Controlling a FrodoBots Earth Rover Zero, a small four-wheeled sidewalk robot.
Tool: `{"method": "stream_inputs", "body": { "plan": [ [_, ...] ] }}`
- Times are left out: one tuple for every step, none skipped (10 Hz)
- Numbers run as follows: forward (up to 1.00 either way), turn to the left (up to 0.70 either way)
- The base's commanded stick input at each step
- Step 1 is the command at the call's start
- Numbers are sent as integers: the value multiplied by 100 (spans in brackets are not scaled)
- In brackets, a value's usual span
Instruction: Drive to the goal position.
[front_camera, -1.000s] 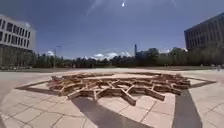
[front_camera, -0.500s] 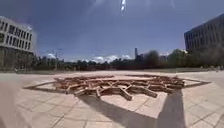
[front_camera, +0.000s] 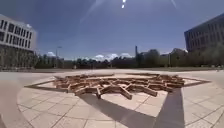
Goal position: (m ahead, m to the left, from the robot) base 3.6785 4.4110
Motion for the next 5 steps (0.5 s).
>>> {"method": "stream_inputs", "body": {
  "plan": [
    [70, 35],
    [70, 35],
    [70, 35],
    [70, 35],
    [70, 35]
  ]
}}
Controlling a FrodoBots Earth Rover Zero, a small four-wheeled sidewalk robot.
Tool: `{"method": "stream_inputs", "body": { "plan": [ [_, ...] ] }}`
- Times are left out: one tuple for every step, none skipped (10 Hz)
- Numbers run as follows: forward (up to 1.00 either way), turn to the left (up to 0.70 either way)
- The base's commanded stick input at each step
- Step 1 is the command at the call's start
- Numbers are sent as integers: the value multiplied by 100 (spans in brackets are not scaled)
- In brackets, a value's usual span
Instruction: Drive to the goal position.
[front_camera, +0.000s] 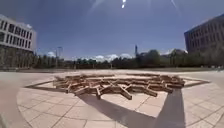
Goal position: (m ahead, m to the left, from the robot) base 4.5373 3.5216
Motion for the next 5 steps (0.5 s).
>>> {"method": "stream_inputs", "body": {
  "plan": [
    [70, 35],
    [70, 35],
    [70, 32],
    [70, 8],
    [4, 0]
  ]
}}
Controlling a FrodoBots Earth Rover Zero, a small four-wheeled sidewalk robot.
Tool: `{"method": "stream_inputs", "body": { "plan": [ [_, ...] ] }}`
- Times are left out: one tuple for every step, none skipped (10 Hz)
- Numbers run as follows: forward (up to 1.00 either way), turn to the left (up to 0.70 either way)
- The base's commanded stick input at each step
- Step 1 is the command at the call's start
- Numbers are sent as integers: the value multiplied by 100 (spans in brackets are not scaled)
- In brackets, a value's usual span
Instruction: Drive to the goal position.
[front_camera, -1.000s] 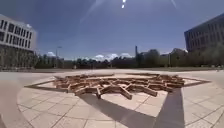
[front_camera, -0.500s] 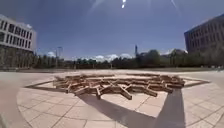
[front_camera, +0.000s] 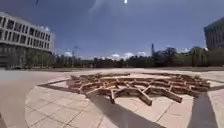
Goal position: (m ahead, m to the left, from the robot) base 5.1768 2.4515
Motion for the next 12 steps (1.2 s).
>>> {"method": "stream_inputs", "body": {
  "plan": [
    [4, 0],
    [1, 0],
    [-2, -12],
    [-25, -32],
    [-62, -36],
    [-70, -32],
    [-70, -32],
    [-70, -32],
    [-70, -32],
    [-67, 0],
    [-48, 0],
    [-10, 0]
  ]
}}
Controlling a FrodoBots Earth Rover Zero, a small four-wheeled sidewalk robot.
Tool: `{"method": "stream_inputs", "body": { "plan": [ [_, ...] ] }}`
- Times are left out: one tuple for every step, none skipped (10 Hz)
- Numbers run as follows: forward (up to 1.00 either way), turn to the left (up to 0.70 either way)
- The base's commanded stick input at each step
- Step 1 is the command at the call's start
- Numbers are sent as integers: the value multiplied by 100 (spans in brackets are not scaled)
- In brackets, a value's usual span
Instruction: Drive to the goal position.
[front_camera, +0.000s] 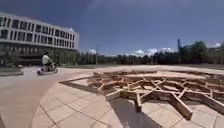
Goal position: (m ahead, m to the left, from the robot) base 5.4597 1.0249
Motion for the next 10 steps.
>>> {"method": "stream_inputs", "body": {
  "plan": [
    [0, 0],
    [0, 0],
    [1, 0],
    [16, 6],
    [70, 34],
    [70, 35],
    [70, 35],
    [70, 35],
    [70, 35],
    [70, 35]
  ]
}}
